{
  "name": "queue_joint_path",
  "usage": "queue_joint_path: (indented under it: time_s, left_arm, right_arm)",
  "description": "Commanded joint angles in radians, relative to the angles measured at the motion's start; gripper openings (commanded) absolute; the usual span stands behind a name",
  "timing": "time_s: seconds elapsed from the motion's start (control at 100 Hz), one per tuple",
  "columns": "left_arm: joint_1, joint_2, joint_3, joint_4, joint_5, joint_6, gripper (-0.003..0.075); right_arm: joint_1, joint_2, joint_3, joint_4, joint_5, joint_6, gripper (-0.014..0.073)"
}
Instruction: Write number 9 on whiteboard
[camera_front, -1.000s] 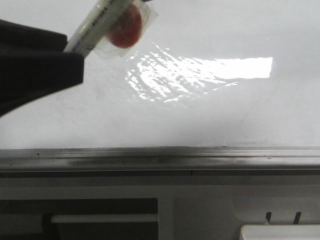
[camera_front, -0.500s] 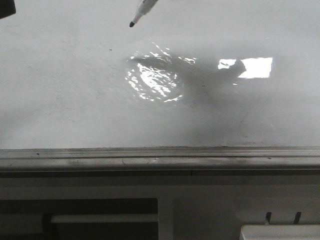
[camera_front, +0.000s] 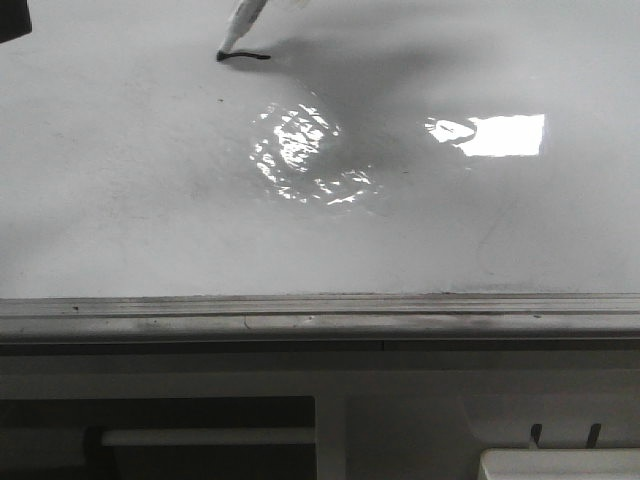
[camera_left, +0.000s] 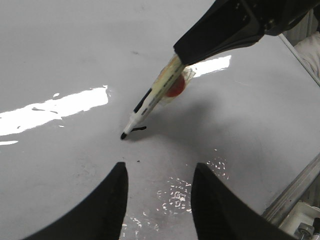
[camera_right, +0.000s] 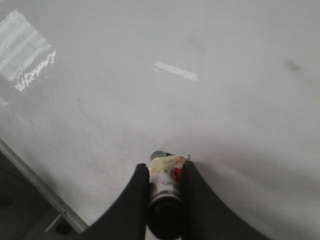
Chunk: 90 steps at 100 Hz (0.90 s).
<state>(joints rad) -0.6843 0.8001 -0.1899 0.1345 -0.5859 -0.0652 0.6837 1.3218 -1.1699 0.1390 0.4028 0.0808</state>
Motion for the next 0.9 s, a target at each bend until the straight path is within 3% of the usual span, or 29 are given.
queue_joint_path:
  time_s: [0.0, 0.24, 0.89]
  left_arm:
    - [-0.005, 0.002, -0.027, -0.016, -0.067, -0.012, 0.0283]
    - [-0.005, 0.002, -0.027, -0.016, -0.066, -0.012, 0.0283]
    - [-0.005, 0.002, -0.027, -0.016, -0.066, -0.012, 0.0283]
  right_arm:
    - [0.014, 0.03, -0.023, -0.029, 0.026, -0.018, -0.005]
    - [-0.018, -0.041, 0.005, -0.06, 0.113, -0.018, -0.005]
    - [-0.077, -0.067, -0.057, -0.065, 0.019, -0.012, -0.005]
